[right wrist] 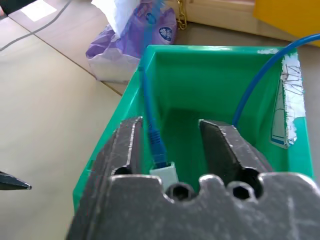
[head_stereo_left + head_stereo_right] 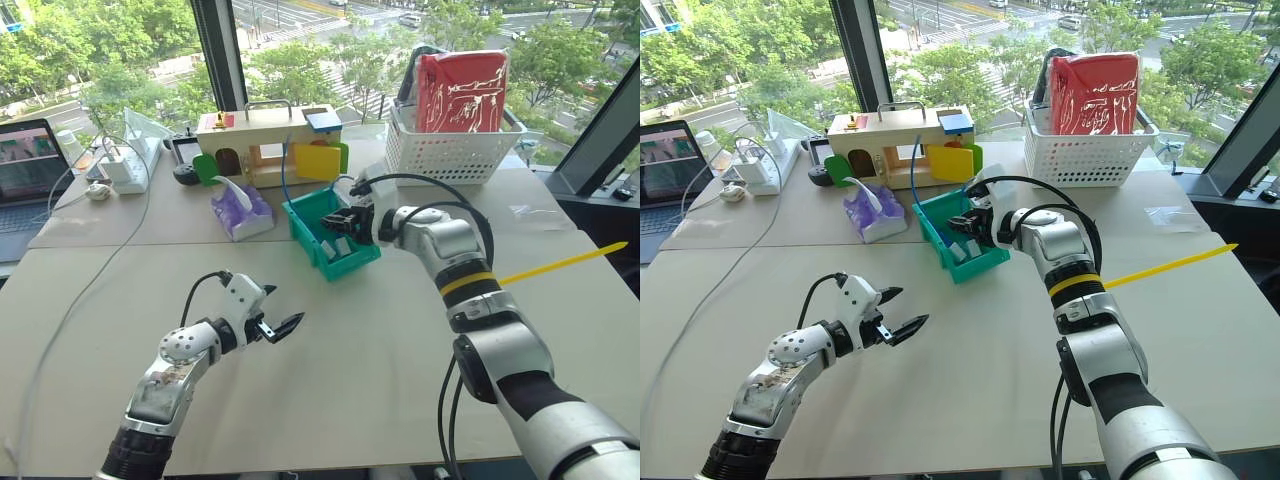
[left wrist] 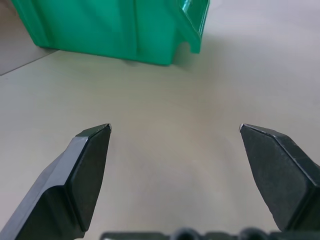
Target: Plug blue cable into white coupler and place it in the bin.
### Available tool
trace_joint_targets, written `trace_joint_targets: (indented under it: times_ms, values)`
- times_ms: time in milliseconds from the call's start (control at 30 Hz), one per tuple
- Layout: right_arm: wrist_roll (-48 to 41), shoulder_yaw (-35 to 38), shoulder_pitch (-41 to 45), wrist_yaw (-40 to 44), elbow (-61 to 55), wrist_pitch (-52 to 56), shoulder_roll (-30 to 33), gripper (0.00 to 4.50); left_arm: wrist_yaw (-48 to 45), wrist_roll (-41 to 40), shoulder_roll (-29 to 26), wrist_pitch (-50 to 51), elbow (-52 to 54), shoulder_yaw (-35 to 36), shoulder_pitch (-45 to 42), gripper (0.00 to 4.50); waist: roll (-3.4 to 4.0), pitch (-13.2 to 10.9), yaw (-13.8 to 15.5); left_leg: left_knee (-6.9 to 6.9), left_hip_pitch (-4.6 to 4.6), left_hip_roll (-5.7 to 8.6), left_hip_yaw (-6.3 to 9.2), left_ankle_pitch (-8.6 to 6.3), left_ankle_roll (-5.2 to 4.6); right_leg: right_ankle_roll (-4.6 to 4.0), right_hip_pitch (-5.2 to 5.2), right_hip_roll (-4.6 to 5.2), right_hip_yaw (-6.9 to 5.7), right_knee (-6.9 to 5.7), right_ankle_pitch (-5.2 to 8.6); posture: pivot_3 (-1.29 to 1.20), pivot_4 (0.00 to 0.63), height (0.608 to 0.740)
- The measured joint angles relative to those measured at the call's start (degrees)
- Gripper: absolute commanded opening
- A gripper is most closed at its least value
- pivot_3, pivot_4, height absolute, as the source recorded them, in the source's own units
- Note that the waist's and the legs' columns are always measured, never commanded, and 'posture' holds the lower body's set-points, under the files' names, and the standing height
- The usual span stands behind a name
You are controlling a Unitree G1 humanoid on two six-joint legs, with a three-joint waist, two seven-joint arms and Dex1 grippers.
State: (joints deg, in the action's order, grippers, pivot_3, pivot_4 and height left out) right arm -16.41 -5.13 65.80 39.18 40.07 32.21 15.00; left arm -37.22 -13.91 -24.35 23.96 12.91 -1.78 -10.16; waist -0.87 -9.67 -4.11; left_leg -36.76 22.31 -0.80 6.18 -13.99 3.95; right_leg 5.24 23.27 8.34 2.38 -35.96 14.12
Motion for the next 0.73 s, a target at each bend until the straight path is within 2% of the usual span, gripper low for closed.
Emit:
trace_joint_targets:
  times_ms: [67,100,233,333,433,533,633,733]
  values:
    - [-1.1,2.2,0.9,0.8,-1.2,1.3,1.0,4.24,0.0,-1.4,0.0,0.3,0.0,1.1,-0.1,4.42,0.00,0.0,0.1,0.00,0.01,0.00,0.01,0.00,0.01,0.00,0.00,0.00,0.00,-0.02,0.00,0.00,0.150,0.740]
    - [-1.9,3.4,1.2,1.2,-2.1,2.2,1.8,4.48,0.1,-2.0,0.0,0.3,-0.1,1.6,-0.4,4.42,0.00,0.0,0.1,0.00,0.01,0.00,0.01,0.00,0.01,0.00,-0.01,0.00,0.00,-0.02,0.00,0.00,0.150,0.740]
    - [-5.0,7.8,1.7,2.7,-6.9,6.0,6.1,4.48,-0.5,-4.0,-0.8,0.2,-0.3,4.1,-1.0,4.42,0.00,0.0,0.3,-0.01,0.04,0.01,0.02,0.00,0.01,0.00,-0.02,0.00,0.00,0.00,0.00,0.00,0.150,0.740]
    - [-8.1,10.9,-0.9,6.5,-14.1,7.4,12.1,4.48,-0.8,-5.7,-2.9,0.9,-0.2,7.0,-0.9,4.42,0.00,0.0,0.3,-0.01,0.05,0.00,0.03,-0.02,-0.03,0.00,-0.02,0.00,-0.01,0.02,0.00,0.00,0.150,0.740]
    - [-8.6,12.9,-9.3,12.6,-21.8,4.1,20.3,4.48,-0.1,-5.9,-5.1,0.8,-0.4,10.6,0.9,4.42,-0.02,0.0,0.5,-0.01,0.02,0.00,0.03,-0.07,-0.12,0.01,-0.12,0.00,-0.03,0.11,0.01,0.00,0.150,0.740]
    - [-5.3,13.1,-24.5,16.4,-25.1,-3.9,26.7,4.48,-0.5,-6.6,-7.1,0.3,-2.0,14.4,2.5,4.42,-0.07,0.0,0.7,-0.05,0.03,0.01,0.01,-0.07,-0.12,0.02,-0.11,0.01,-0.01,0.15,0.01,0.00,0.150,0.740]
    - [-4.4,14.5,-34.8,15.7,-26.1,-7.0,26.7,4.48,-0.6,-6.6,-7.4,-1.0,-3.5,15.9,2.6,4.42,-0.01,0.0,0.4,-0.13,-0.05,0.01,-0.06,-0.04,-0.07,0.02,-0.08,0.01,0.07,0.17,0.01,0.00,0.150,0.740]
    - [-4.0,15.1,-39.8,12.2,-31.6,-7.6,25.2,4.48,-0.6,-5.9,-7.3,-3.1,-6.0,15.1,2.2,4.42,0.05,-0.1,-0.2,-0.12,-0.25,-0.01,-0.07,0.00,-0.03,0.00,-0.12,0.00,0.12,-0.03,0.00,0.00,0.150,0.740]
